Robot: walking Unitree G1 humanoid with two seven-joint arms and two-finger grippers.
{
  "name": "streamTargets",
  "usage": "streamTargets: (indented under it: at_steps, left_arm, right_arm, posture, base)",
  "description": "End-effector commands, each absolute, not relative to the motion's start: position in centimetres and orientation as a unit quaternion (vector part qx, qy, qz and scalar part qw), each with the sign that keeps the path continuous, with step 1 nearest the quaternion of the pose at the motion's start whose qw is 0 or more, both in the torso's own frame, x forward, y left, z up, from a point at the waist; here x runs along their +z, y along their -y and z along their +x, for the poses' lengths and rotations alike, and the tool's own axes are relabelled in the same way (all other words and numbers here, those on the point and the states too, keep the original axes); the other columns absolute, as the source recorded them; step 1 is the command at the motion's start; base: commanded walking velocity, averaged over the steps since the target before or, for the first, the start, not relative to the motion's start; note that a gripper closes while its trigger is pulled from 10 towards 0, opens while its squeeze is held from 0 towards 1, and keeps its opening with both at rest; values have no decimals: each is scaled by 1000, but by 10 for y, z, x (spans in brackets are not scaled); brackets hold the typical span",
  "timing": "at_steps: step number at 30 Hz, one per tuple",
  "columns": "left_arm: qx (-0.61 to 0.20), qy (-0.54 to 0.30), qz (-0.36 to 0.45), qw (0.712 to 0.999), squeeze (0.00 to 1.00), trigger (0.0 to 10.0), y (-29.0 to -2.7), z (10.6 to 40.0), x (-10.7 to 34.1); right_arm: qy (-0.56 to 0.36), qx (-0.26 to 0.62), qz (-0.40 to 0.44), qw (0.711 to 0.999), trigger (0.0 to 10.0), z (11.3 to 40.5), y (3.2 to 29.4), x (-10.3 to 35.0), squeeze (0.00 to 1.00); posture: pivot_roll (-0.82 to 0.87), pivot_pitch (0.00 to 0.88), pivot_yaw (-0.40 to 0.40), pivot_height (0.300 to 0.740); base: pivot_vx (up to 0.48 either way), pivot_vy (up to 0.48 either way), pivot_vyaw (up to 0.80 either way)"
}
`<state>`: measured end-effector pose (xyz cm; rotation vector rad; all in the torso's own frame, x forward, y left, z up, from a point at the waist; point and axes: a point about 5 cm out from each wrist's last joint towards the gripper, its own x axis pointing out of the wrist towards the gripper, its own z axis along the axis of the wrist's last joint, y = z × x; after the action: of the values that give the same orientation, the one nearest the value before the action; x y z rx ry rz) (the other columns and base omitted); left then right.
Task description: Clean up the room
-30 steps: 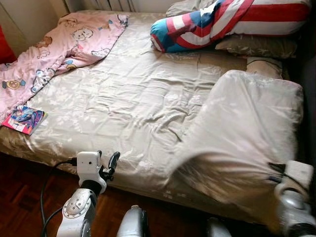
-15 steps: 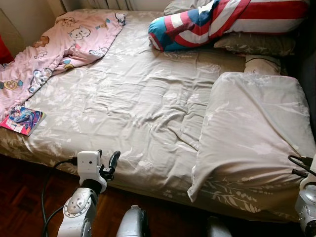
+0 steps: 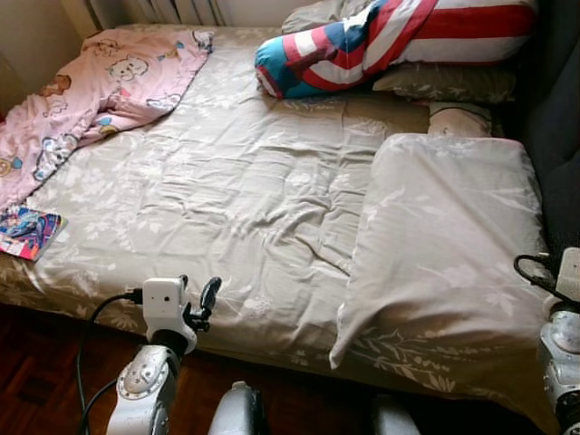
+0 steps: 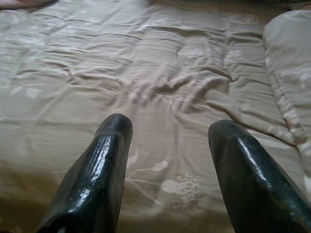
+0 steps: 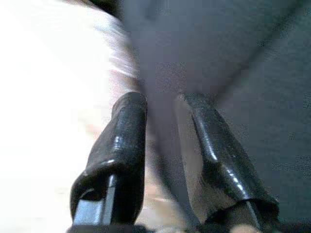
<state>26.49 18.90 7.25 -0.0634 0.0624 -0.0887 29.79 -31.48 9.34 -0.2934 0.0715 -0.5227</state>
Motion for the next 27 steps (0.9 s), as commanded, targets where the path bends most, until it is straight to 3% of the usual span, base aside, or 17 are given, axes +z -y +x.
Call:
streamTargets:
  at_steps: [1,6,7,10,27]
  left_arm:
    - [-45,-37,-30,998,0,10000,-189,263,68]
    - [-48,-44,-32,997,0,10000,-188,265,63]
    - [-47,-46,-33,997,0,10000,-188,265,62]
    - [-41,-48,-35,997,0,10000,-189,267,60]
    - [-7,-130,-41,991,0,10000,-202,257,14]
  right_arm:
    - [-25,-225,-132,965,10000,299,304,91,0]
    - [-12,-176,-69,982,10000,299,274,81,0]
    - [-20,-145,-43,988,10000,293,257,69,0]
    - [-33,-114,-11,993,10000,284,242,55,0]
    - [-162,-59,41,984,10000,264,212,-1,0]
  posture:
    - [-66,121,63,656]
    - [-71,105,60,656]
    - [-71,95,56,656]
    - [-67,84,51,656]
    - [-68,49,38,739]
  base:
    - [0,0,0]
    - [0,0,0]
    - [0,0,0]
    - [0,0,0]
    - [0,0,0]
